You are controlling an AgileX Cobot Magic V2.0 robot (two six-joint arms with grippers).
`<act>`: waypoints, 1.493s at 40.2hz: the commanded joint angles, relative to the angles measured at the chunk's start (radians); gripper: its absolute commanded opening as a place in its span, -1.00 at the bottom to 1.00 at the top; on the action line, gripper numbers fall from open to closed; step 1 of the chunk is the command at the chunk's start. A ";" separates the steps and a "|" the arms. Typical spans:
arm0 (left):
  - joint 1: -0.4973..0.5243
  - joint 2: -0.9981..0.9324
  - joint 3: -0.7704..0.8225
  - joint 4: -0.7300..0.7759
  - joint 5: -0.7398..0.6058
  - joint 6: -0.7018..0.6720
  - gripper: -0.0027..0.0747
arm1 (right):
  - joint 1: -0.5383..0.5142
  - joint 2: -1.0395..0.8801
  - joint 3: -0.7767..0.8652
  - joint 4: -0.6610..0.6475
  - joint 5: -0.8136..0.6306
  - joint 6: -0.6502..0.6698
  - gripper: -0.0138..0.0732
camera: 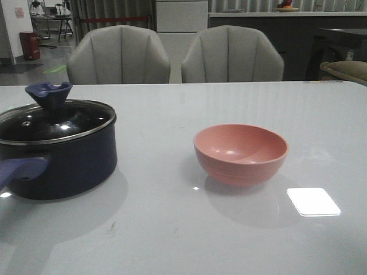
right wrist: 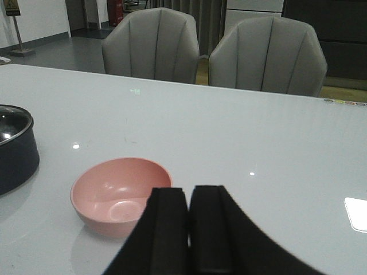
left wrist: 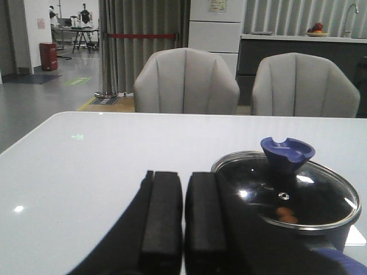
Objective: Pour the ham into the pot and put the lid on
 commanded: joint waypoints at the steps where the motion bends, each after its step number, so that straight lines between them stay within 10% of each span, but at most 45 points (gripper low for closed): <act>1: -0.009 -0.021 0.020 0.001 -0.079 0.000 -0.62 | 0.001 0.007 -0.027 0.006 -0.080 -0.011 -0.34; 36: -0.009 -0.021 0.020 0.001 -0.079 0.000 -0.62 | 0.001 0.007 -0.025 0.006 -0.080 -0.011 -0.34; 60: -0.009 -0.020 0.020 0.001 -0.079 0.000 -0.62 | -0.132 -0.268 0.207 -0.336 -0.099 0.279 -0.34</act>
